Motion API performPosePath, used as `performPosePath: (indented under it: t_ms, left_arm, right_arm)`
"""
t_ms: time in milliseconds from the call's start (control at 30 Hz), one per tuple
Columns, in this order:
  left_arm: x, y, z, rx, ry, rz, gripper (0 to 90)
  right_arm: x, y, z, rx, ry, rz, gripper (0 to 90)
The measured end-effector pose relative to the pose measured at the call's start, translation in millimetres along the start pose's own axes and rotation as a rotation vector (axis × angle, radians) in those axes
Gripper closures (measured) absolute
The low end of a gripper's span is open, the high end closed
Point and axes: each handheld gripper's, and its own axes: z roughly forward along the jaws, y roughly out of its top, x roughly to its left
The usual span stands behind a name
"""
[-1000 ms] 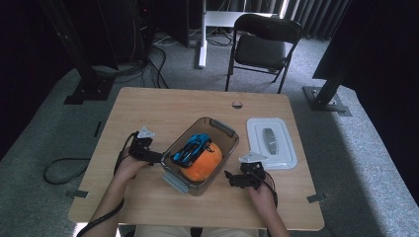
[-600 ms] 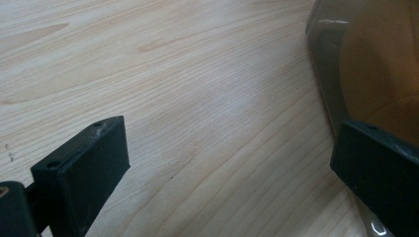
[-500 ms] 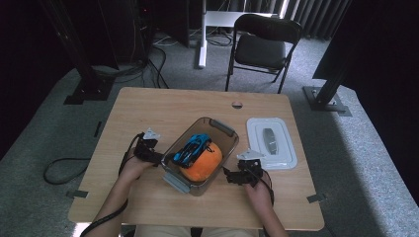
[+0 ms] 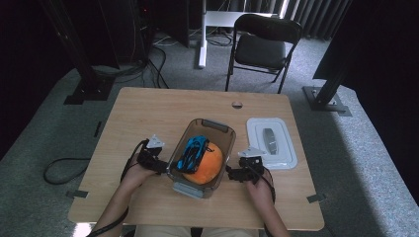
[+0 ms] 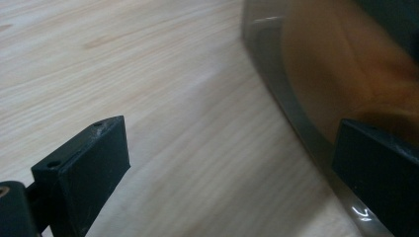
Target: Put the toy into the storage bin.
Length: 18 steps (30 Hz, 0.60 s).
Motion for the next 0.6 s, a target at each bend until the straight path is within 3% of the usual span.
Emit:
performPosePath:
  t_ms: [167, 233, 600]
  left_arm:
    - [-5.5, -0.7, -1.1, -0.003, 0.017, -0.002, 2.3]
    - [-12.0, -0.7, -3.0, 0.007, 0.028, 0.017, 2.3]
    - [-37.9, -2.1, -6.7, 0.013, 0.000, 0.060, 2.2]
  right_arm:
    - [-1.2, 1.6, -1.2, 0.011, -0.007, -0.017, 15.0]
    - [-3.4, 3.4, -3.9, 0.010, -0.009, -0.019, 15.0]
    - [-14.3, -2.9, -19.2, -0.019, 0.022, -0.015, 13.8]
